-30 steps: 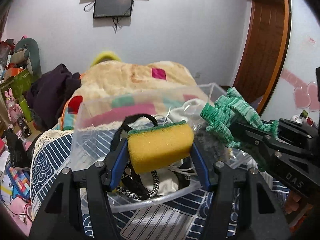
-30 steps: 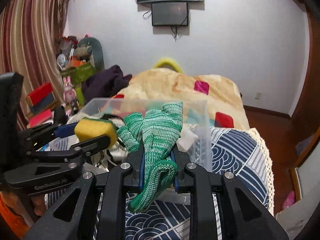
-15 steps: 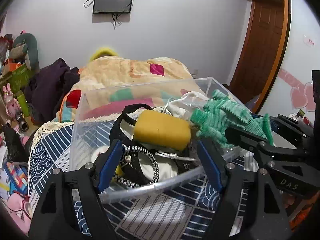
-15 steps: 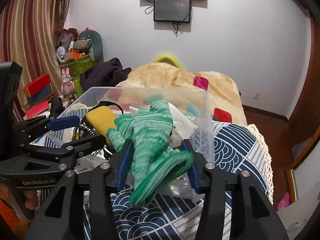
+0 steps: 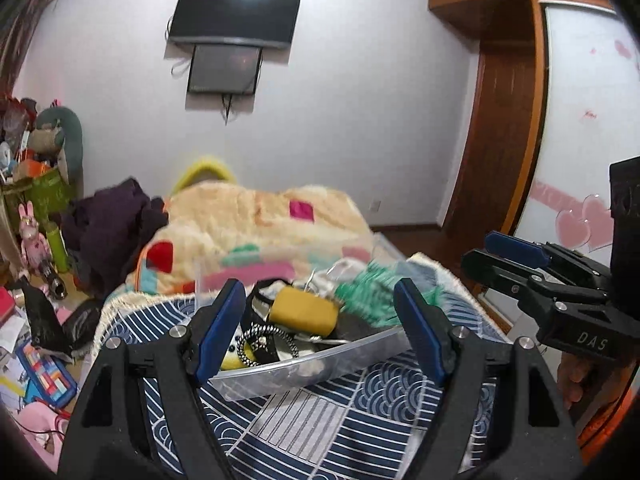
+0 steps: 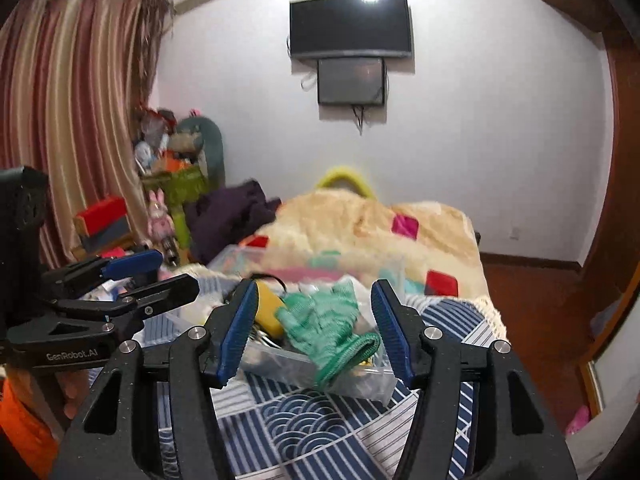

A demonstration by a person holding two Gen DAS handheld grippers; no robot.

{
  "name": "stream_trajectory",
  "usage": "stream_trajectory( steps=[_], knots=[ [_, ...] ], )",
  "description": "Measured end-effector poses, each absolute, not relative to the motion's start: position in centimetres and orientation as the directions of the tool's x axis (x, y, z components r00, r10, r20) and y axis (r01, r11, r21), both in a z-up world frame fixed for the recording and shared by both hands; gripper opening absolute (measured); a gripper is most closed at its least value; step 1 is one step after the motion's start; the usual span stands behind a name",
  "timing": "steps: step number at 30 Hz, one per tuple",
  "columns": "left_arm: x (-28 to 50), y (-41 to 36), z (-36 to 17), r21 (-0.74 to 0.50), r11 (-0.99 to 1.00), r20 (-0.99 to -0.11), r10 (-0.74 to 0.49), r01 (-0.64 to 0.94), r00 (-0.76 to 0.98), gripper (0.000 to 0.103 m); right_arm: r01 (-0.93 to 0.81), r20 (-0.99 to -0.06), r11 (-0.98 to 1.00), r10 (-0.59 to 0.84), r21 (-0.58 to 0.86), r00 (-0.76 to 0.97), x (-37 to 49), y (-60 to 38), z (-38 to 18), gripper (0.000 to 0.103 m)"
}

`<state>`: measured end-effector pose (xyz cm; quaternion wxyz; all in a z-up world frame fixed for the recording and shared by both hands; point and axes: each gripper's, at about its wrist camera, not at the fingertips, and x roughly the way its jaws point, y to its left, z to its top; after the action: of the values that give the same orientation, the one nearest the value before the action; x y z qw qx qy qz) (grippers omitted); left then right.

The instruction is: Organize soft objects

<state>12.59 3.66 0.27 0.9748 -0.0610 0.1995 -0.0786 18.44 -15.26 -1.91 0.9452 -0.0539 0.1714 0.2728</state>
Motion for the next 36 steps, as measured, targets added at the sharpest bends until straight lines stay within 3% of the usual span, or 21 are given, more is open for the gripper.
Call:
stream_trajectory(
  steps=[4, 6, 8, 18, 36],
  knots=[
    [9.9, 3.4, 1.9, -0.133, 0.981, -0.325, -0.18, 0.144, 0.928, 0.078, -0.548, -0.304, 0.836, 0.523, 0.004, 0.796, 16.5, -15.8, -0.9, 0.059],
    [8.5, 3.2, 2.5, -0.125, 0.982, -0.299, -0.175, 0.143, 0.938, 0.084, -0.552, -0.285, 0.834, 0.532, 0.012, 0.797, 15.8, -16.1, -0.6, 0.066],
    [7.4, 3.0, 2.8, -0.117, 0.983, -0.277, -0.171, 0.143, 0.945, 0.087, -0.553, -0.259, 0.833, 0.537, 0.014, 0.803, 14.8, -16.4, -0.7, 0.083],
    [3.8, 2.3, 2.7, -0.106, 0.984, -0.234, -0.161, 0.14, 0.959, 0.099, -0.544, -0.241, 0.839, 0.533, 0.021, 0.811, 13.2, -16.4, -1.5, 0.088],
    [3.0, 2.0, 1.5, -0.102, 0.985, -0.24, -0.158, 0.137, 0.958, 0.101, -0.533, -0.249, 0.845, 0.525, 0.036, 0.814, 11.9, -16.7, -2.8, 0.089]
  ],
)
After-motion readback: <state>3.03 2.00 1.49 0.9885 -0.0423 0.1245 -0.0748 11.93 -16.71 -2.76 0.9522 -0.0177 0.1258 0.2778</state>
